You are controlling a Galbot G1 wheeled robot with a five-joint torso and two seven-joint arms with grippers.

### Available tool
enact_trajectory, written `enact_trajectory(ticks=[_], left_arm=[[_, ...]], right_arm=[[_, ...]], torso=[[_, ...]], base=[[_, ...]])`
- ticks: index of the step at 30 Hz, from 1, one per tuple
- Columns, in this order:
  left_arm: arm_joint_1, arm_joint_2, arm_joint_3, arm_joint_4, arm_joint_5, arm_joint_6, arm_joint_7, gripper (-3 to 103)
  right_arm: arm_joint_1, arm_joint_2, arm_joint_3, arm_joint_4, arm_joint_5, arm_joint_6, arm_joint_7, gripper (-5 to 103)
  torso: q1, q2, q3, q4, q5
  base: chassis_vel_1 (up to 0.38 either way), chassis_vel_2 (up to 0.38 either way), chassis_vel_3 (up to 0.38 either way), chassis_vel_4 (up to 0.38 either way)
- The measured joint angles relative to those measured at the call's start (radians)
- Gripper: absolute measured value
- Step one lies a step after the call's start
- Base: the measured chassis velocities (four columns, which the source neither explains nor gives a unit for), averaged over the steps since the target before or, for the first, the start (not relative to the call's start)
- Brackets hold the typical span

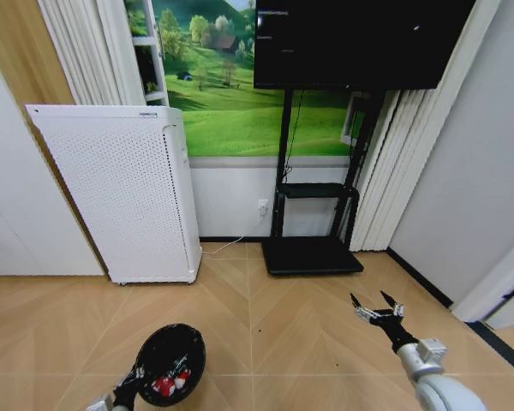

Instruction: Pick up the trash bin and place the garbage on the floor into it.

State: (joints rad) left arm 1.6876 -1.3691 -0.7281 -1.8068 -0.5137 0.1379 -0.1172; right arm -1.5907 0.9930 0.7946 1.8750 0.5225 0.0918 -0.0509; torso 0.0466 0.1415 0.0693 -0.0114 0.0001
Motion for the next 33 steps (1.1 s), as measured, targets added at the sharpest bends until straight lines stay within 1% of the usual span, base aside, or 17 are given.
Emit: enact_trajectory(ticks=[5,10,11,13,14,16,18,21,22,24,25,27,28,30,31,33], left_arm=[[-0.004,0.002,-0.007,0.021,0.0,-0.002,0.001,5],[-0.001,0.002,-0.008,0.013,-0.002,0.0,-0.001,5],[0.0,0.002,-0.008,0.008,-0.002,0.002,-0.002,2],[0.005,0.003,-0.011,-0.014,-0.002,0.005,-0.006,11],[0.005,0.003,-0.011,-0.014,-0.002,0.005,-0.006,11],[0.008,0.005,-0.016,-0.031,-0.003,0.006,-0.009,22],[0.01,0.006,-0.018,-0.039,-0.003,0.006,-0.009,22],[0.009,0.01,-0.023,-0.053,-0.001,0.005,-0.008,38],[0.009,0.01,-0.023,-0.053,-0.001,0.005,-0.008,38],[0.003,0.012,-0.024,-0.054,0.0,0.005,-0.007,48],[0.003,0.012,-0.024,-0.054,0.0,0.005,-0.007,48],[0.0,0.015,-0.025,-0.059,0.006,0.005,-0.005,59],[0.0,0.015,-0.025,-0.059,0.006,0.005,-0.005,59],[0.001,0.018,-0.032,-0.074,0.02,0.005,0.0,70],[0.001,0.018,-0.032,-0.074,0.02,0.005,0.0,70],[0.007,0.028,-0.058,-0.113,0.067,-0.004,0.02,81]], right_arm=[[0.0,0.0,0.0,0.0,0.0,0.0,0.0,100],[0.0,0.0,0.0,0.0,0.0,0.0,0.0,100],[0.0,0.0,0.0,0.0,0.0,0.0,0.0,100],[0.0,0.0,0.0,0.0,0.0,0.0,0.0,100],[0.0,0.0,0.0,0.0,0.0,0.0,0.0,100],[0.0,0.0,0.0,0.0,0.0,0.0,0.0,100],[0.0,0.0,0.0,0.0,0.0,0.0,0.0,100],[0.0,0.0,0.0,0.0,0.0,0.0,0.0,100],[0.0,0.0,0.0,0.0,0.0,0.0,0.0,100],[0.0,0.0,0.0,0.0,0.0,0.0,0.0,100],[0.0,0.0,0.0,0.0,0.0,0.0,0.0,100],[0.0,0.0,0.0,0.0,0.0,0.0,0.0,100],[0.0,0.0,0.0,0.0,0.0,0.0,0.0,100],[0.0,0.0,0.0,0.0,0.0,0.0,0.0,100],[0.0,0.0,0.0,0.0,0.0,0.0,0.0,100],[0.0,0.0,0.0,0.0,0.0,0.0,0.0,100]], torso=[[0.0,0.0,0.0,0.0001,0.0],[0.0,0.0,0.0,0.0,-0.0003],[0.0,0.0,0.0,0.0,-0.0003],[0.0,0.0,0.0,0.0,-0.0001],[0.0,0.0,0.0,0.0,-0.0001],[0.0,0.0,0.0,0.0001,-0.0002],[0.0,0.0,0.0,0.0001,-0.0001],[0.0,0.0,0.0,0.0001,-0.0001],[0.0,0.0,0.0,0.0001,-0.0001],[0.0,0.0,0.0,0.0,-0.0001],[0.0,0.0,0.0,0.0,-0.0001],[0.0,0.0,0.0,0.0,-0.0001],[0.0,0.0,0.0,0.0,-0.0001],[0.0,0.0,0.0,0.0,-0.0002],[0.0,0.0,0.0,0.0,-0.0002],[0.0,0.0,0.0,0.0001,-0.0002]], base=[[0.0,0.0,0.0,0.0],[0.0,0.0,0.0,0.0],[0.0,0.0,0.0,0.0],[0.0,0.0,0.0,0.0],[0.0,0.0,0.0,0.0],[0.0,0.0,0.0,0.0],[0.0,0.0,0.0,0.0],[0.0,0.0,0.0,0.0],[0.0,0.0,0.0,0.0],[0.0,0.0,0.0,0.0],[0.0,0.0,0.0,0.0],[0.0,0.0,0.0,0.0],[0.0,0.0,0.0,0.0],[0.0,0.0,0.0,0.0],[0.0,0.0,0.0,0.0],[0.0,0.0,0.0,0.0]])
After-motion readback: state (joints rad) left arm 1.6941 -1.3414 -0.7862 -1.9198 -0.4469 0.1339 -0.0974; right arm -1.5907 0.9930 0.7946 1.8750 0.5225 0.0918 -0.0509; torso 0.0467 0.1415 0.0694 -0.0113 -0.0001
